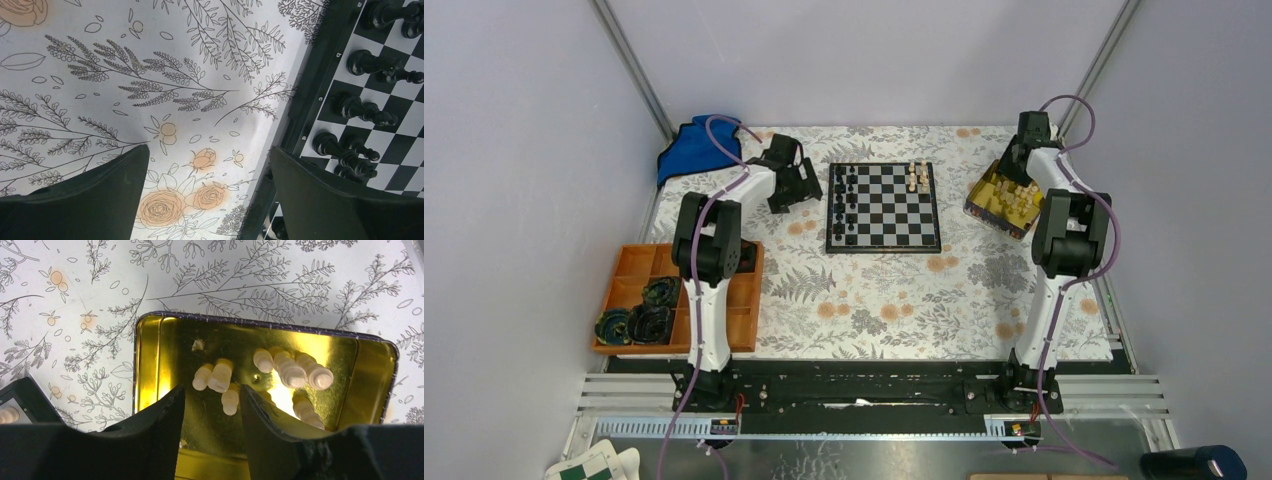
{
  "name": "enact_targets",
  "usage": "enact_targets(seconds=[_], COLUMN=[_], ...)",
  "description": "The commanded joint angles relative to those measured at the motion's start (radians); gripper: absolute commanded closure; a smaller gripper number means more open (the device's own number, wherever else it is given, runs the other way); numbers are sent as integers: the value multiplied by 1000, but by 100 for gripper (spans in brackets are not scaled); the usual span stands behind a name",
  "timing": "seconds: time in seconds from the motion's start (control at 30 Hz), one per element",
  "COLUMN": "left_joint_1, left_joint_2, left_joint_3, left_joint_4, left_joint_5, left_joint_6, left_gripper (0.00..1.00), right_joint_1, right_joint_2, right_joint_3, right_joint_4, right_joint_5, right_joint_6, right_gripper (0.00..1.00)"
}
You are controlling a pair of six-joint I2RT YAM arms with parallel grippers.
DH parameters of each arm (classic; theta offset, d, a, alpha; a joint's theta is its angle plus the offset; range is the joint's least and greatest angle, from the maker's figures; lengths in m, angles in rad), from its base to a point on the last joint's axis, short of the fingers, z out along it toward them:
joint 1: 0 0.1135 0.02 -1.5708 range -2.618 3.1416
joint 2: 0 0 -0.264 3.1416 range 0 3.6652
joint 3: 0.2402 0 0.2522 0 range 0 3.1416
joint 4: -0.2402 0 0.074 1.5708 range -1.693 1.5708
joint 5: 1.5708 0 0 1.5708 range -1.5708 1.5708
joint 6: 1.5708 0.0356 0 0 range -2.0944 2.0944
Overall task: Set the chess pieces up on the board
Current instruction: Pick up the chess piece from the storage box.
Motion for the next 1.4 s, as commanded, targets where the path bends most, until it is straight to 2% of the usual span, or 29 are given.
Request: enact_targets(seconds=[0.0, 0.47, 0.6, 0.9, 1.13, 1.37], left_joint_1=[9, 25, 26, 35, 37, 37], left_joint_2=[25, 50, 55, 65, 73, 72], left_joint_3=[32, 38, 41, 44, 52, 53], left_joint_4=[1, 1, 0, 1, 1, 1], left_joint_5=[4, 11, 14, 30, 37, 37], left_joint_6=[4, 1, 0, -5, -8, -11], left_gripper=[1, 1, 1, 1, 1, 1], right_joint_1=[-2, -2, -2, -2, -2, -2], right_joint_2=[33, 88, 89, 84, 70, 50], right_joint_3=[74, 127, 124, 119, 121, 128], right_joint_4=[-23, -46, -53, -53, -49, -48], right_joint_5=[-19, -29, -30, -18, -2, 14], right_joint_6=[-16, -22, -21, -19, -38, -59], right_gripper=[50, 51, 62, 74, 92, 96])
